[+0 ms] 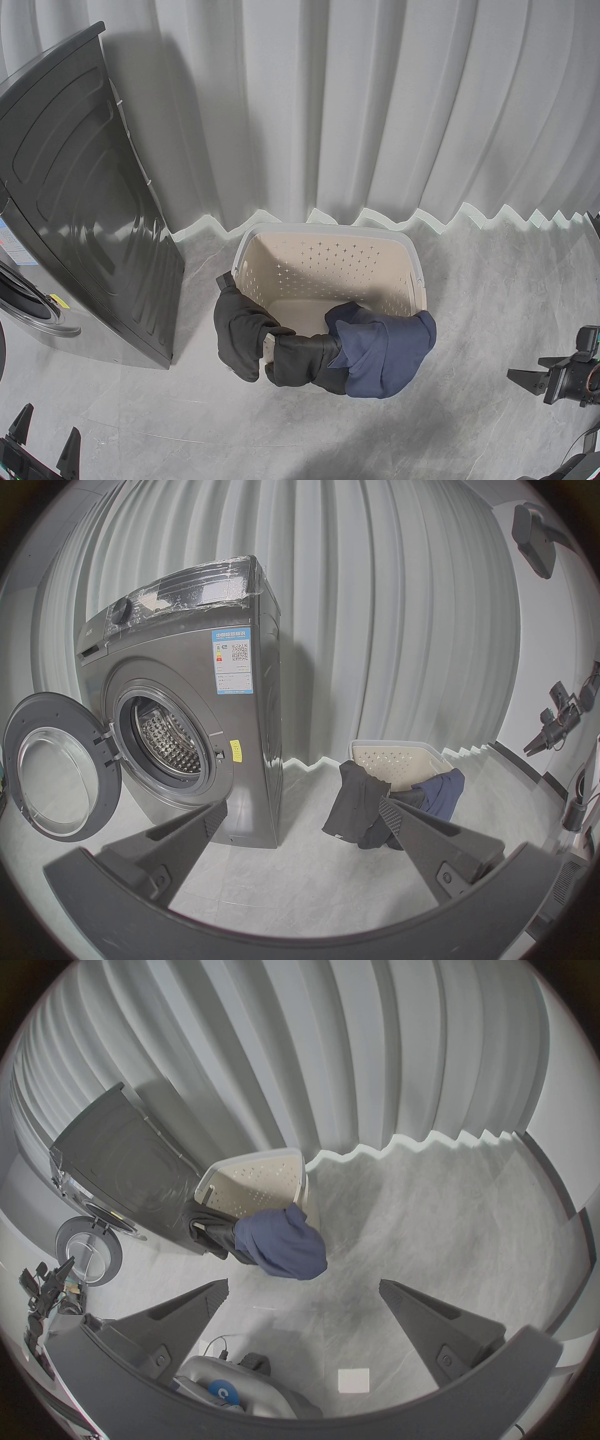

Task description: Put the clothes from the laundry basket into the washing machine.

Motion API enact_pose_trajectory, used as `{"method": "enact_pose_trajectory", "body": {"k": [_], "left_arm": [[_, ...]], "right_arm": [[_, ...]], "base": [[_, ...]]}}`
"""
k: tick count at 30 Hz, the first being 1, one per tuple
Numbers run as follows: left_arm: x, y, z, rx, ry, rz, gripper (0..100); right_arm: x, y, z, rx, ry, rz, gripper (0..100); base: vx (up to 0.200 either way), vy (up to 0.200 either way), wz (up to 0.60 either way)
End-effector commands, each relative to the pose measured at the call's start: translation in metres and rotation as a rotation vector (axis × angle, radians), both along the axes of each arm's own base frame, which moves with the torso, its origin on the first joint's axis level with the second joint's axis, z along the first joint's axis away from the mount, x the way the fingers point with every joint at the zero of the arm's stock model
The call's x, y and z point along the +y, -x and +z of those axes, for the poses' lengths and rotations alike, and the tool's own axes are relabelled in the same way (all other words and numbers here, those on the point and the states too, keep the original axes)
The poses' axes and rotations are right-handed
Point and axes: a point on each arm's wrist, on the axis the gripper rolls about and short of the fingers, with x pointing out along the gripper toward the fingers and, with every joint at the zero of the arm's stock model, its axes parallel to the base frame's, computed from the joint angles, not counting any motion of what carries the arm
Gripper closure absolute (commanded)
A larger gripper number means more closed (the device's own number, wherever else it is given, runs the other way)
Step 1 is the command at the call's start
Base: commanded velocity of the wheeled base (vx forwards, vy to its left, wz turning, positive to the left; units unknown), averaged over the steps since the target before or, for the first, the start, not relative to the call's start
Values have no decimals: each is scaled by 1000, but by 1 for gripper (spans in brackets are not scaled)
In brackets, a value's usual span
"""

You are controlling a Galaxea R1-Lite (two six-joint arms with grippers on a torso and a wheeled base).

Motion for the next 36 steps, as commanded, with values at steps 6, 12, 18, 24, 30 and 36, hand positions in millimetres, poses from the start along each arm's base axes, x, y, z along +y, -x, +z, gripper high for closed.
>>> {"method": "enact_pose_trajectory", "body": {"k": [6, 12, 18, 24, 30, 36], "left_arm": [[0, 0, -5, 0, 0, 1, 0], [0, 0, -5, -1, -1, 1, 0], [0, 0, -5, 0, -1, 1, 0], [0, 0, -5, 0, -1, 1, 0], [0, 0, -5, 0, -1, -1, 0], [0, 0, -5, -1, -1, 1, 0]], "right_arm": [[26, -63, -36, 200, -22, 95, 0], [38, -81, -48, 228, 4, 115, 0], [52, -105, -58, 237, 5, 124, 0], [64, -126, -68, 256, 6, 117, 0], [75, -147, -82, 234, 5, 121, 0], [82, -163, -95, 229, 24, 105, 0]], "base": [[0, 0, 0], [0, 0, 0], [0, 0, 0], [0, 0, 0], [0, 0, 0], [0, 0, 0]]}}
